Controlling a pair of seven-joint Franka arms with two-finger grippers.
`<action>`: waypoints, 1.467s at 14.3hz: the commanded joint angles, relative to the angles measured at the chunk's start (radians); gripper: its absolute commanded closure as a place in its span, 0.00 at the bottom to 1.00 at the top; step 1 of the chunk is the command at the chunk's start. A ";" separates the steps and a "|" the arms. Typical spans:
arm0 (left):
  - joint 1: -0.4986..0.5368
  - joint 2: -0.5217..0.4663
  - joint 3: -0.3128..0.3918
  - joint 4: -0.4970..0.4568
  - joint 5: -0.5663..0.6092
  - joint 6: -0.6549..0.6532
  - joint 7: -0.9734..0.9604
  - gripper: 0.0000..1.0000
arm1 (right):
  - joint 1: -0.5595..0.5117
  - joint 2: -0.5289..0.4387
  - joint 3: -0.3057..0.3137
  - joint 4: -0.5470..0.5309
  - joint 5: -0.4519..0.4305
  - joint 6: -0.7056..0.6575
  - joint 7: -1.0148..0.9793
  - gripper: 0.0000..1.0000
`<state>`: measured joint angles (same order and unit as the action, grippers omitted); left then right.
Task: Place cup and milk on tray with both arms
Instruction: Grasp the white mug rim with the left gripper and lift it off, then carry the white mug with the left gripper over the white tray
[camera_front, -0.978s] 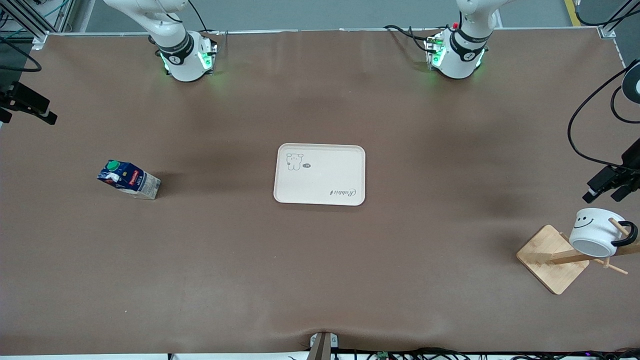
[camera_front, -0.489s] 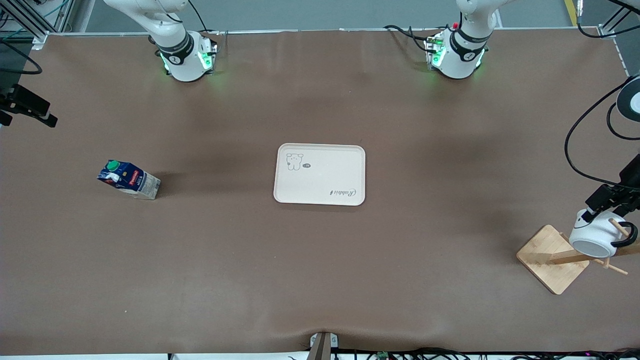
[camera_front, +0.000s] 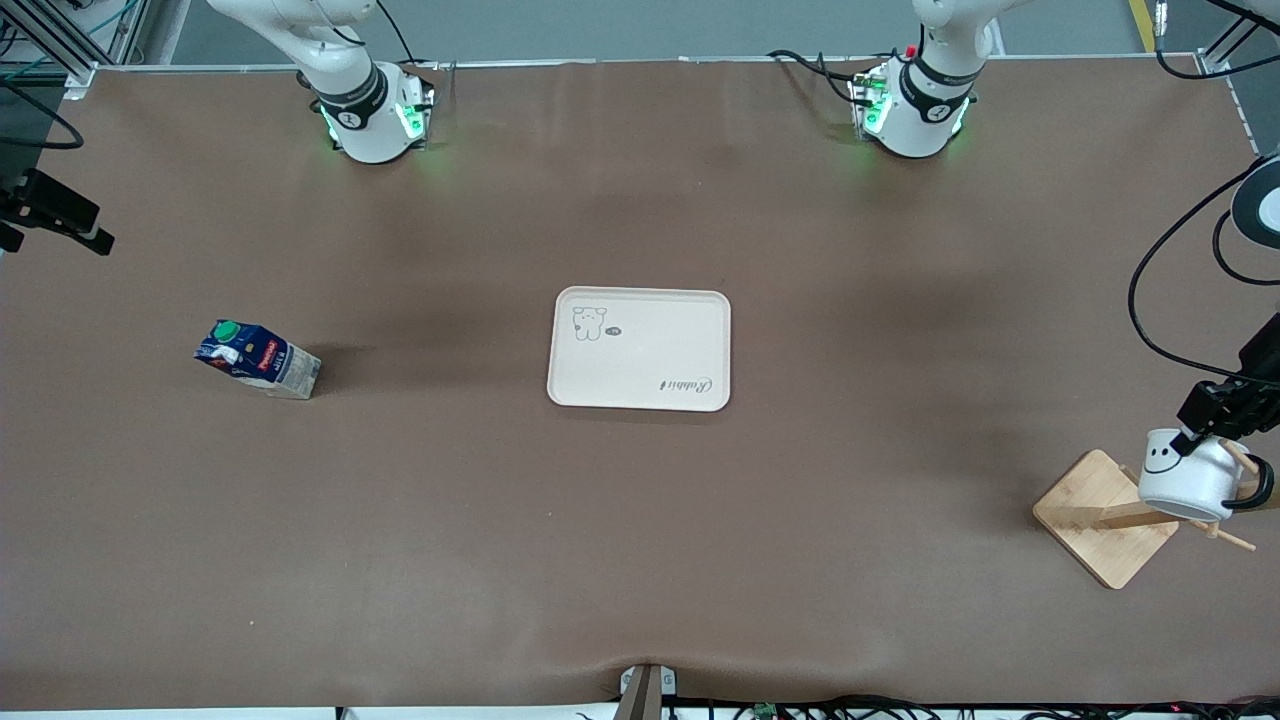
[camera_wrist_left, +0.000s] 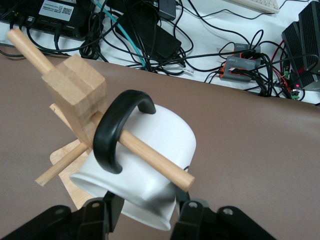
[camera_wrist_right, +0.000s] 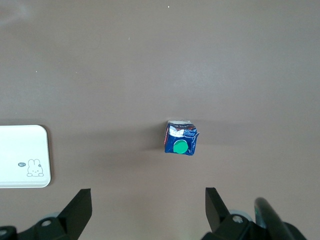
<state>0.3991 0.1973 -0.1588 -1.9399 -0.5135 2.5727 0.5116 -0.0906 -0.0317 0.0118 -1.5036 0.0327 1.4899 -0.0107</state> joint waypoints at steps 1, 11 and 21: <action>-0.005 -0.004 -0.002 0.009 -0.010 0.006 0.013 0.73 | -0.009 0.012 0.007 0.025 0.016 -0.008 0.008 0.00; -0.002 -0.052 -0.027 0.024 0.067 -0.156 -0.014 1.00 | -0.009 0.022 0.005 0.025 0.016 -0.005 0.002 0.00; -0.006 -0.078 -0.181 0.182 0.300 -0.528 -0.581 1.00 | -0.015 0.047 0.005 0.025 0.012 0.032 0.001 0.00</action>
<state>0.3903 0.1195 -0.2817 -1.7833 -0.2744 2.0825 0.0602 -0.0930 0.0045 0.0101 -1.5033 0.0328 1.5254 -0.0108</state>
